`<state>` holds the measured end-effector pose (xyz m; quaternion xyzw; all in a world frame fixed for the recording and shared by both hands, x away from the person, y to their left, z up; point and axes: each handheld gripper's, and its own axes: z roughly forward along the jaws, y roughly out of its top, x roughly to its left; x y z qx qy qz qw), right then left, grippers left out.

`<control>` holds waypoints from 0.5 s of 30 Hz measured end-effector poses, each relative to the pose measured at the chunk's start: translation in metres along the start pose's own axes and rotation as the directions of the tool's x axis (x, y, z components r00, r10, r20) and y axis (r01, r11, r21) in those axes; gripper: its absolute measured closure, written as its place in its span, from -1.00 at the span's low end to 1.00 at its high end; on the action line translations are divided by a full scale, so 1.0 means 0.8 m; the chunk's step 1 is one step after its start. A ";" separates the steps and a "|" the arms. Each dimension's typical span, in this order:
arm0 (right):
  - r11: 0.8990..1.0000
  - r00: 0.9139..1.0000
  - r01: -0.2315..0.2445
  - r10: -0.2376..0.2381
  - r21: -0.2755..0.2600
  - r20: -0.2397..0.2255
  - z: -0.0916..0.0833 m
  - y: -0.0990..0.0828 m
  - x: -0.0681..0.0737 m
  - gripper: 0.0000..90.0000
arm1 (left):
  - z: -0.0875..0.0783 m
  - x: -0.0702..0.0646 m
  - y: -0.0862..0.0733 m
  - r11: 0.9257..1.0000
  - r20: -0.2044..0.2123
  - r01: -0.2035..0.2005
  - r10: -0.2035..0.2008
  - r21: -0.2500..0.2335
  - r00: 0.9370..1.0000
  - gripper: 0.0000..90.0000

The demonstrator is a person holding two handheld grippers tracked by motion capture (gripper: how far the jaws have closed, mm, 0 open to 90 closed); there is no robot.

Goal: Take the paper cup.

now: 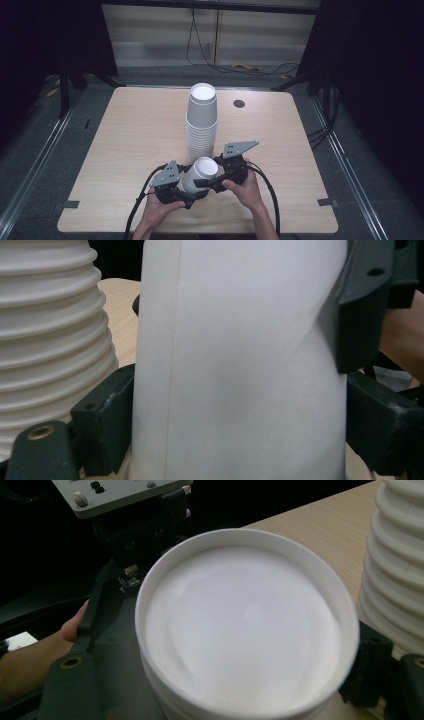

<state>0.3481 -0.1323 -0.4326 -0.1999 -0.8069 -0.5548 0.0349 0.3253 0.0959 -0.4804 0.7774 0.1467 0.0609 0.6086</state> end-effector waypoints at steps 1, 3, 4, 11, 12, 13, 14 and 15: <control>1.000 1.000 0.008 -0.008 -0.003 0.001 0.000 0.000 0.000 -0.50 | 0.000 0.001 0.000 1.000 0.004 -0.010 0.010 0.003 1.000 -0.72; 1.000 1.000 0.009 -0.009 -0.001 -0.003 0.000 0.000 0.000 -0.50 | 0.000 0.002 0.000 1.000 0.009 -0.003 0.003 0.001 1.000 -0.73; 1.000 1.000 0.009 -0.009 -0.001 -0.003 0.000 0.000 0.000 -0.50 | 0.000 0.002 0.000 1.000 0.009 -0.003 0.003 0.001 1.000 -0.73; 1.000 1.000 0.003 -0.003 -0.001 -0.007 0.001 0.000 -0.002 -0.52 | -0.001 0.003 0.002 1.000 0.011 -0.001 0.001 0.018 1.000 -0.67; 1.000 1.000 0.003 -0.003 -0.001 -0.007 0.001 0.000 -0.002 -0.52 | -0.001 0.003 0.002 1.000 0.011 -0.001 0.001 0.018 1.000 -0.66; 1.000 1.000 0.000 0.000 -0.003 -0.011 0.001 -0.001 -0.003 -0.53 | -0.001 0.002 0.002 1.000 0.009 -0.007 0.007 0.025 1.000 -0.66; 1.000 1.000 0.000 0.000 -0.003 -0.011 0.001 -0.001 -0.003 -0.53 | -0.001 0.002 0.002 1.000 0.009 -0.007 0.007 0.025 1.000 -0.65; 1.000 1.000 0.001 -0.001 0.004 -0.015 0.001 0.000 -0.003 -0.54 | -0.001 0.001 0.002 1.000 0.005 -0.007 0.007 0.024 1.000 -0.65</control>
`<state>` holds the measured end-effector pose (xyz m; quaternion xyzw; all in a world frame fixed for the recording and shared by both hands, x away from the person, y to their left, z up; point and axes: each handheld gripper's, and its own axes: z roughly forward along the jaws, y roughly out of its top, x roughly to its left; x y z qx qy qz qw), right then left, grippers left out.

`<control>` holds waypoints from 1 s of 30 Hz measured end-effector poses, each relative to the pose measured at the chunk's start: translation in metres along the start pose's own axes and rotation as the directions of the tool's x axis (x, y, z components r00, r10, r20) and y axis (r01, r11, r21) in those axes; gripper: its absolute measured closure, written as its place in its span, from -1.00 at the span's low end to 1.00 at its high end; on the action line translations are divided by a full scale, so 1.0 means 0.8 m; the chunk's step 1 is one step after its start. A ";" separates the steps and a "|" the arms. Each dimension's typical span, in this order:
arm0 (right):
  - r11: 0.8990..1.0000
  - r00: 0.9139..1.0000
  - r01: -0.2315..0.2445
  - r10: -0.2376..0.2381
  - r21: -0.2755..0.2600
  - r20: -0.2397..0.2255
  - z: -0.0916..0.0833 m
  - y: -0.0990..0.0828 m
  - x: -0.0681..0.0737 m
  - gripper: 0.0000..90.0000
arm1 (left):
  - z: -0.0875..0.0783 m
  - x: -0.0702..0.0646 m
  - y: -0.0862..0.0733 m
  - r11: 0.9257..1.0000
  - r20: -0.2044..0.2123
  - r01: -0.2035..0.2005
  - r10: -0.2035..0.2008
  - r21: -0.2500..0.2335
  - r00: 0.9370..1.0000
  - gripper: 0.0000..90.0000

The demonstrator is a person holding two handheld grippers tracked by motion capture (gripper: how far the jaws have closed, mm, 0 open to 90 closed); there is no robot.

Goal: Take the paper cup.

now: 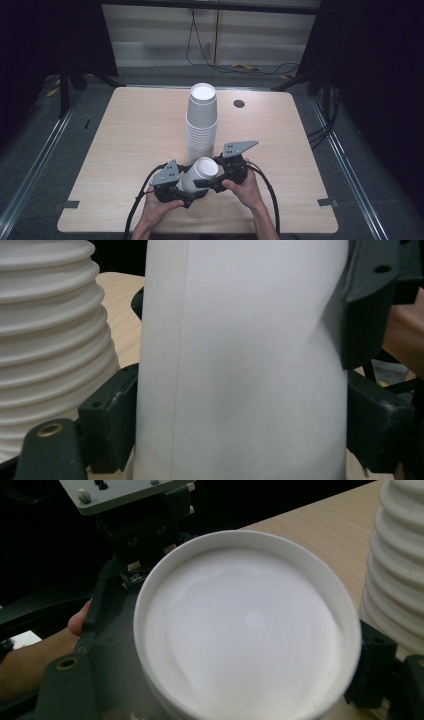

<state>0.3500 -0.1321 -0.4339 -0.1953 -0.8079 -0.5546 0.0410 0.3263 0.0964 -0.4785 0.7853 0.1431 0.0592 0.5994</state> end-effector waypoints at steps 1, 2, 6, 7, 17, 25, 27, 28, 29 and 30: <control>1.000 1.000 0.000 0.000 0.000 0.000 0.000 0.000 0.000 -0.54 | 0.000 0.000 0.000 1.000 0.000 0.000 0.000 0.000 1.000 -0.64; 1.000 1.000 0.000 0.000 0.000 0.000 0.000 0.000 0.000 -0.54 | 0.000 0.000 0.000 1.000 -0.002 0.002 -0.002 0.002 1.000 -0.64; 1.000 1.000 0.004 -0.004 0.001 0.000 0.000 0.000 0.000 -0.55 | 0.000 0.001 0.002 1.000 0.002 -0.001 0.001 0.017 1.000 -0.64; 1.000 1.000 0.004 -0.004 0.001 0.000 0.000 0.000 0.000 -0.55 | 0.000 0.001 0.002 1.000 0.002 -0.001 0.001 0.017 1.000 -0.64; 0.999 1.000 -0.002 0.002 -0.033 0.021 -0.011 0.002 -0.002 -0.58 | -0.002 0.006 -0.001 0.999 -0.012 0.010 -0.010 0.039 1.000 -0.64; 0.999 0.999 -0.002 0.004 -0.054 0.040 -0.019 -0.002 -0.003 -0.59 | -0.007 0.010 0.001 0.997 -0.015 0.009 -0.008 0.074 1.000 -0.64; 0.998 0.999 -0.003 0.005 -0.059 0.044 -0.022 -0.005 -0.004 -0.59 | -0.010 0.012 0.003 0.997 -0.014 0.003 -0.001 0.083 1.000 -0.64; 0.998 0.999 -0.002 0.005 -0.061 0.045 -0.023 -0.005 -0.005 -0.59 | -0.011 0.013 0.003 0.995 -0.018 -0.003 0.005 0.096 1.000 -0.64; 0.998 0.999 -0.002 0.005 -0.059 0.048 -0.025 -0.007 -0.005 -0.59 | -0.012 0.014 0.005 0.995 -0.019 -0.002 0.004 0.105 1.000 -0.64; 0.998 0.999 0.000 0.003 -0.056 0.052 -0.026 -0.007 -0.005 -0.59 | -0.012 0.014 0.005 0.995 -0.019 -0.002 0.004 0.105 1.000 -0.64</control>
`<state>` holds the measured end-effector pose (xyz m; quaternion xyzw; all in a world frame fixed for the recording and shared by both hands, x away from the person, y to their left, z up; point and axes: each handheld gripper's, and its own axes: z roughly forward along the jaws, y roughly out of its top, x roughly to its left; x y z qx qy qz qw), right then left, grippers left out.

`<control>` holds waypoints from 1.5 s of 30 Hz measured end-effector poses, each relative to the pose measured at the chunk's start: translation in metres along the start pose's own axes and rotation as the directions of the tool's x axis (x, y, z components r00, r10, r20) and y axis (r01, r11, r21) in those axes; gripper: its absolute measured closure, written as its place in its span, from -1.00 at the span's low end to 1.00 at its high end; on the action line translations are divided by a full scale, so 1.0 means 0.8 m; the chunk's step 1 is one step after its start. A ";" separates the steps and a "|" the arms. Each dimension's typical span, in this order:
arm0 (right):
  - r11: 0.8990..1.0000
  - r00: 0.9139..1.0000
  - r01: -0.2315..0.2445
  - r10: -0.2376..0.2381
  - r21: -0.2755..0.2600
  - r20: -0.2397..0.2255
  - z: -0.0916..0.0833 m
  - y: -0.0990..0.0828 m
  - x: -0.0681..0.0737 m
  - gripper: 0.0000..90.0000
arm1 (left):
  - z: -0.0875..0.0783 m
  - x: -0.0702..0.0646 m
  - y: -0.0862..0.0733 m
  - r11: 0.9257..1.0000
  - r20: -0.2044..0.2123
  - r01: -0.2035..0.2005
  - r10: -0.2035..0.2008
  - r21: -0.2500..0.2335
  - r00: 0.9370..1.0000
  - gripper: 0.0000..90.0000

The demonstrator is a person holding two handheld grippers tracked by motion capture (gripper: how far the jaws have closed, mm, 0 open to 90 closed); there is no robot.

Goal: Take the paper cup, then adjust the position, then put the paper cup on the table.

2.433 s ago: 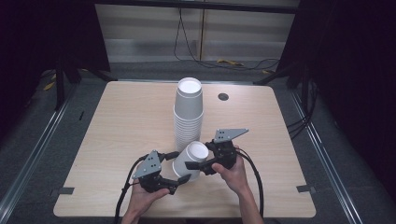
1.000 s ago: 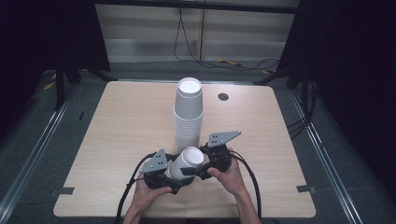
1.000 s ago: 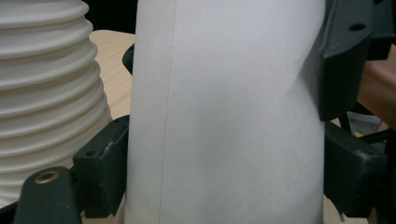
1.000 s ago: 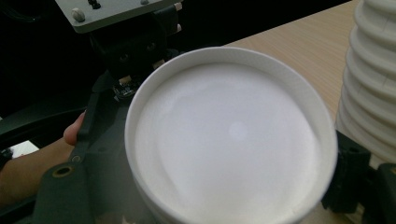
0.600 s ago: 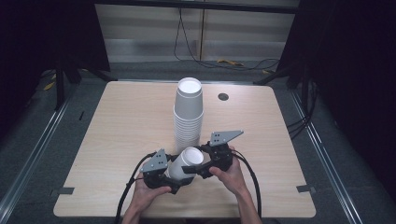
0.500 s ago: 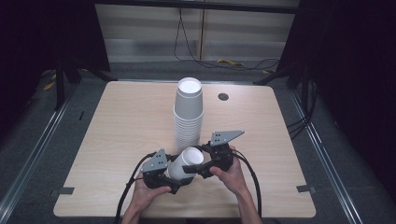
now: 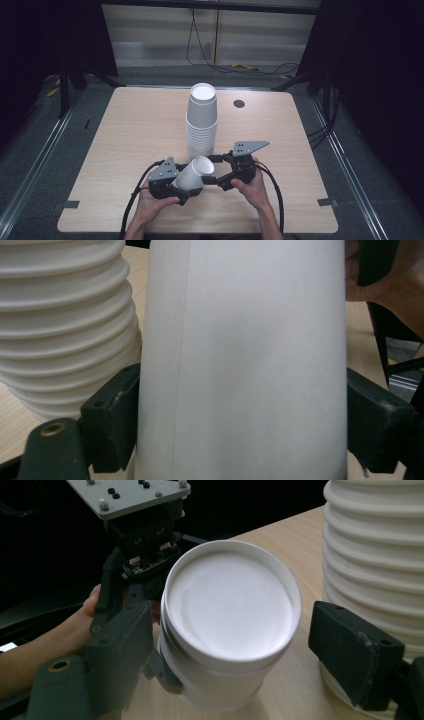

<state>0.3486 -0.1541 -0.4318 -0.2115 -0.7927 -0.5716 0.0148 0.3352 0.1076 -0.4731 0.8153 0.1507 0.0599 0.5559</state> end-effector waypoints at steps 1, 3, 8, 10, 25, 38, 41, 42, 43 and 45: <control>1.000 1.000 0.000 0.000 0.000 0.000 0.000 0.000 0.000 -0.59 | -0.001 0.001 0.001 1.000 -0.003 -0.006 0.006 0.006 1.000 -0.64; 1.000 1.000 0.004 -0.004 0.004 -0.002 -0.001 -0.001 0.000 -0.59 | -0.002 0.003 0.001 1.000 -0.004 -0.004 0.004 0.013 1.000 -0.64; 1.000 1.000 0.010 -0.010 0.007 0.011 -0.007 -0.006 -0.001 -0.58 | -0.002 0.005 0.002 0.998 -0.015 -0.008 0.009 0.055 1.000 -0.64; 1.000 1.000 0.011 -0.011 0.005 0.013 -0.008 -0.006 -0.001 -0.58 | -0.002 0.006 0.006 0.996 -0.032 -0.025 0.028 0.084 0.999 -0.64; 0.997 0.997 0.044 -0.048 0.068 0.067 -0.007 -0.006 0.003 -0.59 | -0.002 0.009 0.014 0.977 0.005 -0.091 0.091 0.192 0.996 -0.64; 0.977 0.996 0.065 -0.075 0.205 0.041 0.001 0.002 0.006 -0.68 | 0.000 0.009 0.016 0.950 0.014 -0.135 0.136 0.283 0.991 -0.64; 0.974 0.996 0.067 -0.078 0.214 0.042 0.002 0.002 0.005 -0.68 | 0.001 0.009 0.017 0.945 0.014 -0.144 0.146 0.295 0.989 -0.64; 0.974 0.996 0.068 -0.078 0.218 0.039 0.003 0.002 0.004 -0.68 | 0.002 0.008 0.017 0.941 0.013 -0.149 0.152 0.304 0.988 -0.64; 0.972 0.996 0.072 -0.082 0.222 0.037 0.003 0.003 0.004 -0.68 | 0.003 0.008 0.018 0.937 0.015 -0.154 0.158 0.314 0.987 -0.64; 0.966 0.995 0.075 -0.088 0.247 0.044 0.004 0.003 0.003 -0.68 | 0.006 0.009 0.019 0.930 0.021 -0.159 0.161 0.331 0.987 -0.64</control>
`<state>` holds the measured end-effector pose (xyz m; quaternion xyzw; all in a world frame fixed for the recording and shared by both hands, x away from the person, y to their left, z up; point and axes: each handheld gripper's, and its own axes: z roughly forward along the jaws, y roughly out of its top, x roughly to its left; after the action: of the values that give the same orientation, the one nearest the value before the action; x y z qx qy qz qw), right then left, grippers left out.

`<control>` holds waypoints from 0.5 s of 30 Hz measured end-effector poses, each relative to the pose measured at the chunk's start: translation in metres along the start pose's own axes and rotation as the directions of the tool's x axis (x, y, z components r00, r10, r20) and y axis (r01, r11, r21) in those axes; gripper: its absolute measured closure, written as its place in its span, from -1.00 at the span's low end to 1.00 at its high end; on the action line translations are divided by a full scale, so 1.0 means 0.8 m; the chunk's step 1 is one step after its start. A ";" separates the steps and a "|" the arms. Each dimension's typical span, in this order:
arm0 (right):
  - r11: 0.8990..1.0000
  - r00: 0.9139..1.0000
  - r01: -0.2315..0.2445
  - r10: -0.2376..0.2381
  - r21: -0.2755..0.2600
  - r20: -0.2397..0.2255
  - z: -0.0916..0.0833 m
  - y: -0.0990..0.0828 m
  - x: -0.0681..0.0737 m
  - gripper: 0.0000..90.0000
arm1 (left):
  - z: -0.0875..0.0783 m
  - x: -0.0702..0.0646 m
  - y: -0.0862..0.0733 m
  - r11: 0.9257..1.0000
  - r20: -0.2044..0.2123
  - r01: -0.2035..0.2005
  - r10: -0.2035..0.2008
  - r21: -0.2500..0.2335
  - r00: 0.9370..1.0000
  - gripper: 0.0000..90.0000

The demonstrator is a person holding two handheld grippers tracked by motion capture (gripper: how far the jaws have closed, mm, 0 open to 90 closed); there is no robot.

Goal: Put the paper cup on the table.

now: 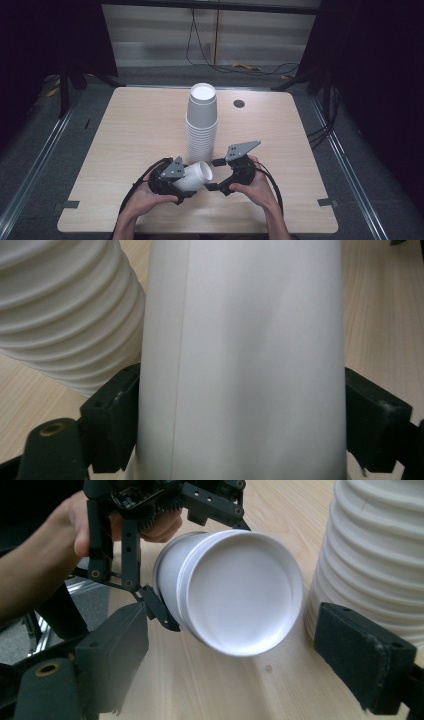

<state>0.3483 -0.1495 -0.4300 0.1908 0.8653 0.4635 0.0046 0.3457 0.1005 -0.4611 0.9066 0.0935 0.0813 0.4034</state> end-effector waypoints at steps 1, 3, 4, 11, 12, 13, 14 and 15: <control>1.000 1.000 0.000 0.000 0.008 0.003 0.000 0.000 0.000 -0.68 | 0.001 0.000 0.001 1.000 -0.003 0.000 0.000 0.009 1.000 -0.64; 1.000 1.000 0.000 0.000 0.019 0.007 0.000 0.001 -0.001 -0.68 | 0.002 0.000 0.002 1.000 -0.001 -0.015 0.015 0.027 1.000 -0.64; 0.999 1.000 0.004 -0.004 0.033 0.009 0.000 0.002 -0.001 -0.68 | 0.002 0.000 0.002 0.999 -0.002 -0.012 0.012 0.032 1.000 -0.64; 0.996 1.000 0.005 -0.005 0.090 0.002 0.003 0.004 -0.005 -0.67 | 0.004 0.001 0.002 0.998 0.009 -0.028 0.027 0.054 1.000 -0.64; 0.996 1.000 0.005 -0.005 0.090 0.002 0.003 0.004 -0.005 -0.67 | 0.004 0.001 0.002 0.998 0.009 -0.028 0.027 0.054 1.000 -0.64; 0.994 1.000 0.010 -0.010 0.111 0.002 0.004 0.005 -0.005 -0.67 | 0.004 0.000 0.003 0.998 -0.008 -0.039 0.039 0.058 0.999 -0.64; 0.994 1.000 0.010 -0.010 0.111 0.002 0.004 0.005 -0.005 -0.67 | 0.004 0.000 0.003 0.998 -0.008 -0.039 0.039 0.058 0.999 -0.64; 0.991 1.000 0.018 -0.017 0.135 -0.008 0.005 0.006 -0.005 -0.66 | 0.003 -0.001 0.004 0.997 -0.007 -0.046 0.047 0.063 0.999 -0.64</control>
<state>0.3543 -0.1450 -0.4288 0.1815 0.8963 0.4046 -0.0071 0.3459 0.0966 -0.4605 0.9204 0.0767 0.0918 0.3723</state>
